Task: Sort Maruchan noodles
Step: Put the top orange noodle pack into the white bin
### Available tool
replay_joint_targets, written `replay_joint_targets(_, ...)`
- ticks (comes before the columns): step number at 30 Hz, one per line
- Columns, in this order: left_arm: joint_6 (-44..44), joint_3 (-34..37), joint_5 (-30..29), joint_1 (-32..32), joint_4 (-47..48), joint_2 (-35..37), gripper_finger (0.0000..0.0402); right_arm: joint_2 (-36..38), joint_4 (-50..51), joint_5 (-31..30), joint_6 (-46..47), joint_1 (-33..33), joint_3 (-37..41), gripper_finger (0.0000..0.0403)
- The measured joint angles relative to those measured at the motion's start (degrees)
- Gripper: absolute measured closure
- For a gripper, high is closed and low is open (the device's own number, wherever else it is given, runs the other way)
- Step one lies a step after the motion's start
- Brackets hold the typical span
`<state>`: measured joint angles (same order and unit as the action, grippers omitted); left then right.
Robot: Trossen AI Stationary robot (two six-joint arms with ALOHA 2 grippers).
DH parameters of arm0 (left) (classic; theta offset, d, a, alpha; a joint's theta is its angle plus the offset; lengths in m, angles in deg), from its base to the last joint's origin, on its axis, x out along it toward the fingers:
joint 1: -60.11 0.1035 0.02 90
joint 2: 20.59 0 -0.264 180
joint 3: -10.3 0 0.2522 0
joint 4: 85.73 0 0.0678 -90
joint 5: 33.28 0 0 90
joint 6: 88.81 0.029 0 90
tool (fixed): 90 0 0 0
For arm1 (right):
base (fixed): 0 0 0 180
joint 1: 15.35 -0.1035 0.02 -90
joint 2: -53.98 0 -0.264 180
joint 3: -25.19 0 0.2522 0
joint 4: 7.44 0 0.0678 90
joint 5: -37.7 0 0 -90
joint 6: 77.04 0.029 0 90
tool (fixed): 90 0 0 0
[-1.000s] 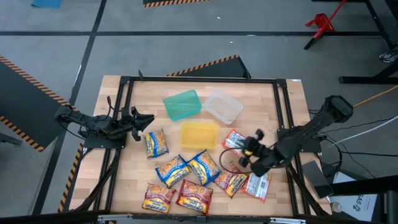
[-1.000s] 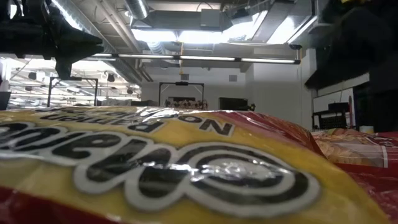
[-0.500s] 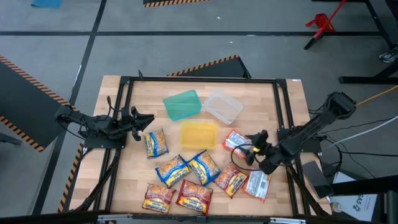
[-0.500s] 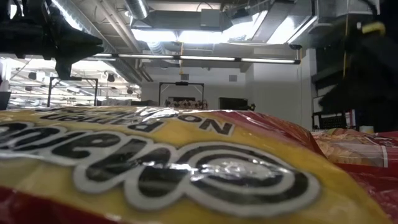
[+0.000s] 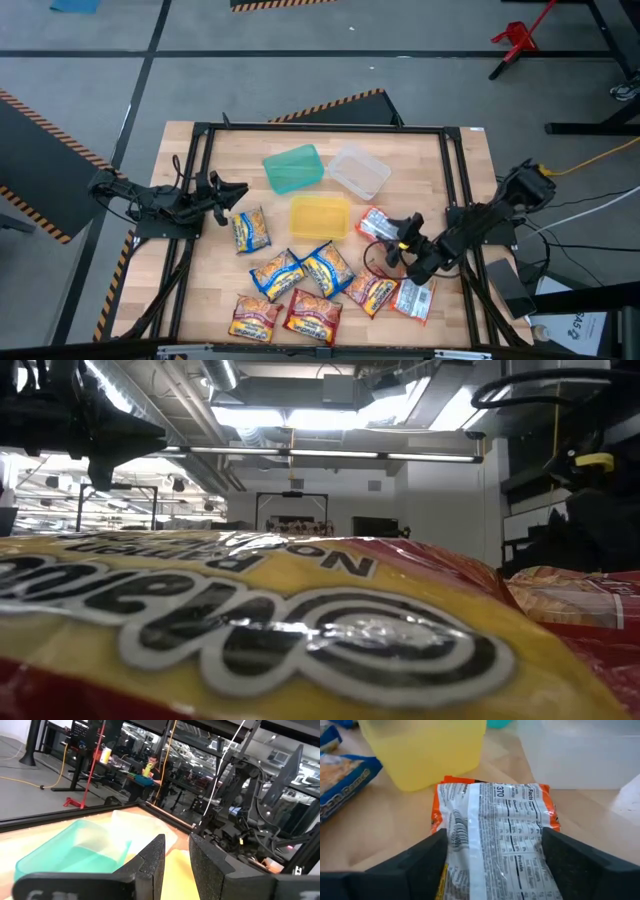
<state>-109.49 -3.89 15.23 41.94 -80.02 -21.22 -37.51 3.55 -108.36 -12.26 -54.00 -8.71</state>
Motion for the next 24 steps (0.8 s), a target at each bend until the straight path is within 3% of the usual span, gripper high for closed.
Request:
replay_joint_targets(11,-0.24,0.0,0.22,0.0,-0.05,-0.01,0.0319,-0.65,1.05,-0.93,1.19,0.02,0.0,0.0295)
replay_joint_targets(21,-0.32,0.0,0.24,0.0,-0.07,-0.02,0.0319,-0.76,1.56,-1.6,1.45,0.08,0.18,0.0391)
replay_joint_targets(24,-0.36,-0.02,0.24,0.0,-0.09,-0.02,0.0319,-0.76,1.56,-1.66,2.09,0.08,0.19,0.0398)
